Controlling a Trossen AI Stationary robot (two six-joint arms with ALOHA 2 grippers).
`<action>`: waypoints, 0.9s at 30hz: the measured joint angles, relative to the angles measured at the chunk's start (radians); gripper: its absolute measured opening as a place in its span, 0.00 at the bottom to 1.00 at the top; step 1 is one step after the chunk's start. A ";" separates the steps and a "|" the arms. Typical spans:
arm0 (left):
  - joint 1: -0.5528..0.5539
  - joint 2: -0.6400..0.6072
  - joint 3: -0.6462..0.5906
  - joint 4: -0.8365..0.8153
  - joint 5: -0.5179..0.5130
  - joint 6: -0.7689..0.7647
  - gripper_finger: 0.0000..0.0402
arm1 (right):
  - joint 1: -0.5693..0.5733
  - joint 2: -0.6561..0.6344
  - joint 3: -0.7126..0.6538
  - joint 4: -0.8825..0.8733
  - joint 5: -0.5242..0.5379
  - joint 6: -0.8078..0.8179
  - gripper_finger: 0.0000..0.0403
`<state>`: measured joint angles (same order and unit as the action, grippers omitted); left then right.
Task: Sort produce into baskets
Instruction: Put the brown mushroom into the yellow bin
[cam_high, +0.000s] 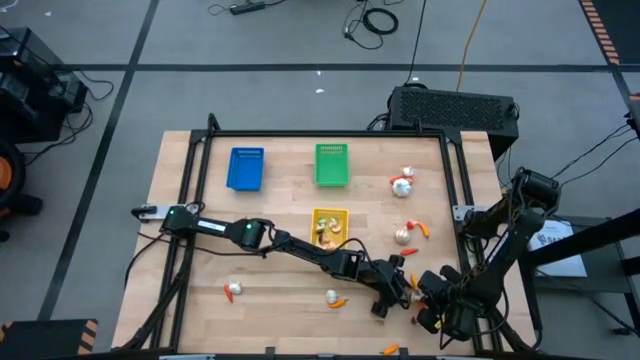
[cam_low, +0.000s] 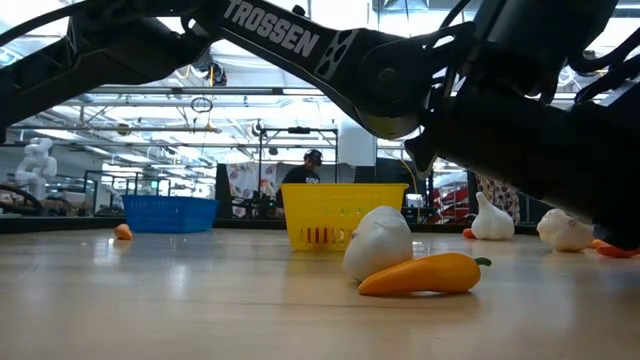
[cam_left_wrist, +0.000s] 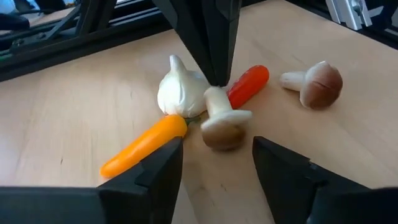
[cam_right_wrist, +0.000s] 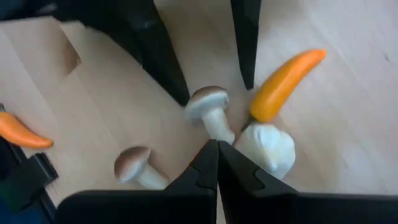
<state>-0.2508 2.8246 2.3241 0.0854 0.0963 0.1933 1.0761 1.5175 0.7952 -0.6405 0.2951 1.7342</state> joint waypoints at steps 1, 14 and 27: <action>0.000 0.000 0.000 0.000 0.000 -0.004 0.51 | -0.004 0.000 0.000 0.001 0.005 -0.003 0.00; 0.000 0.000 0.000 -0.013 -0.003 -0.006 0.52 | -0.084 0.000 0.000 0.001 0.055 -0.115 0.00; 0.000 0.000 0.000 -0.018 -0.003 -0.005 0.52 | -0.120 -0.001 0.000 0.040 0.073 -0.232 0.00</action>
<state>-0.2511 2.8243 2.3241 0.0677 0.0929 0.1883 0.9558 1.5169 0.7952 -0.6004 0.3683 1.5023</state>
